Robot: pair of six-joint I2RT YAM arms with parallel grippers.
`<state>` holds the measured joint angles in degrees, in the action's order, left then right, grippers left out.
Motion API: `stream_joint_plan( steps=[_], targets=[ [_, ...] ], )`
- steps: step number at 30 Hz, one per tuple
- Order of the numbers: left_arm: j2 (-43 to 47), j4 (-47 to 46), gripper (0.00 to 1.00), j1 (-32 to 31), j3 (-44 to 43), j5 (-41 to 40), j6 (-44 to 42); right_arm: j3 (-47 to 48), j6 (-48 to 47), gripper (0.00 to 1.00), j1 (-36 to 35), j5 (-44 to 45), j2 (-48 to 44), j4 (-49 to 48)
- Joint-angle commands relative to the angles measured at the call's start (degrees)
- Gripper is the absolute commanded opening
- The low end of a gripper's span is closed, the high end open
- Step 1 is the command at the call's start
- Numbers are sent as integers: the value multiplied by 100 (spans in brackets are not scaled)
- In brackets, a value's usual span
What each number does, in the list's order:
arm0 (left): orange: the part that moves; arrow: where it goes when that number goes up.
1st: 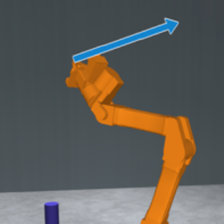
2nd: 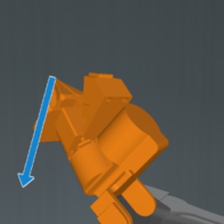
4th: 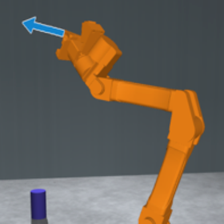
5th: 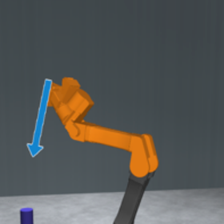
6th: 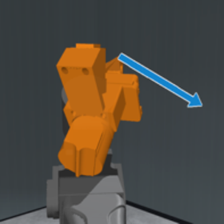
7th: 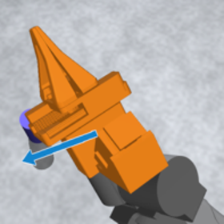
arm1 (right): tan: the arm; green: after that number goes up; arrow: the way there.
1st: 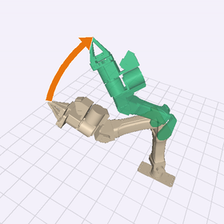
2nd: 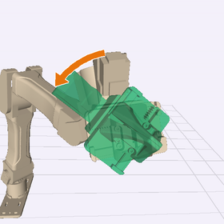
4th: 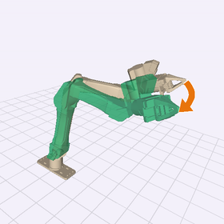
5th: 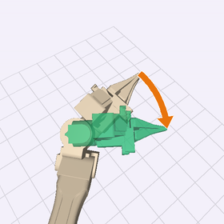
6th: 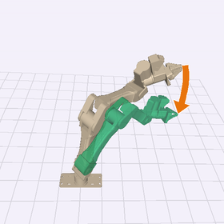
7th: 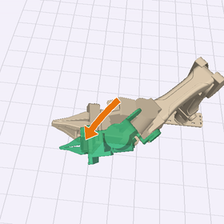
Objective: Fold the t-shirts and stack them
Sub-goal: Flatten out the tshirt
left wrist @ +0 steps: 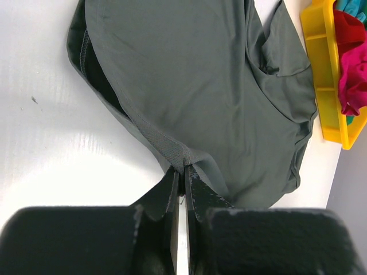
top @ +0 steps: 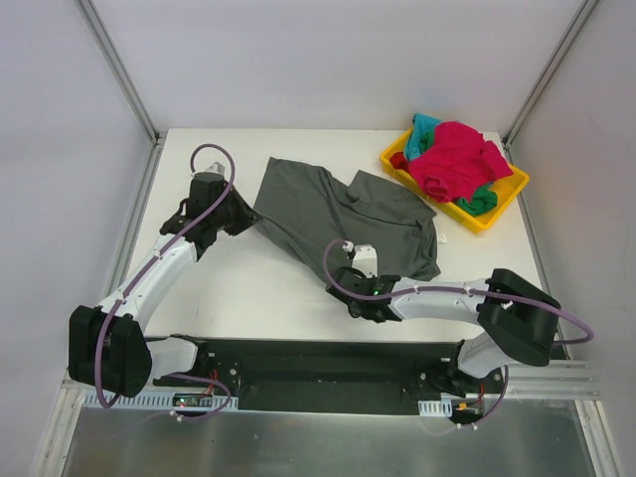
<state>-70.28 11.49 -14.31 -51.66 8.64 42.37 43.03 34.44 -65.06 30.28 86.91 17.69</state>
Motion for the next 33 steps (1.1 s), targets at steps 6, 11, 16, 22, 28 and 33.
stream_joint_plan(
  steps=[6, 11, 16, 22, 28, 33],
  targets=[
    [67, 55, 0, 94, -213, -635, -238, -250, 573, 2, 28, 74, -480, 1200],
    [41, 529, 0, 419, -564, -1319, -387, -637, 722, 1, 98, 109, -1465, 2078],
    [269, 653, 0, 762, -459, -1629, -396, -1094, 1126, 1, 379, 109, -2449, 2703],
    [471, 846, 0, 964, -363, -1989, -467, -1411, 1075, 2, 968, 144, -3820, 3030],
    [515, 855, 0, 982, -564, -1314, -493, -737, -206, 1, 1030, 346, -4569, 2827],
    [822, 847, 0, 974, -1117, -874, -519, 791, -1376, 1, 1074, 1206, -4596, 2924]
  ],
)
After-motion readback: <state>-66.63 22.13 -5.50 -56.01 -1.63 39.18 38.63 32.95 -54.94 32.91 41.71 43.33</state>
